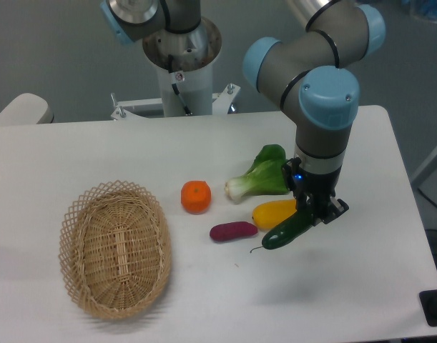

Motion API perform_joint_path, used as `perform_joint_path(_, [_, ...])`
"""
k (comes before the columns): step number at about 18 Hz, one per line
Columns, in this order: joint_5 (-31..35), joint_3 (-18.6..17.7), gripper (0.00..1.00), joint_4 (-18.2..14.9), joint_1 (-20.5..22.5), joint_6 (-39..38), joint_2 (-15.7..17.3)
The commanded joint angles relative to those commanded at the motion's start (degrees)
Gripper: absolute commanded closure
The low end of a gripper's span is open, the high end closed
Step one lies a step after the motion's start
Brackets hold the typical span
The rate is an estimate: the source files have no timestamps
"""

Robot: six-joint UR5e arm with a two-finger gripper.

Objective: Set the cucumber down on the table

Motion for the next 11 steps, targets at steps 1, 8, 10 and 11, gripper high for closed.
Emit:
perform_joint_path(1, [0.0, -0.35, 0.75, 0.09, -0.09, 0.0, 0.0])
perform_joint_path(8, [0.09, -0.09, 0.75, 0.09, -0.35, -0.88, -0.17])
perform_joint_path(10, [0.0, 0.0, 0.75, 0.26, -1.22, -1.14, -0.87])
perform_joint_path(11, [0.0, 0.09, 0.75, 0.35, -1.67, -2.1, -1.05])
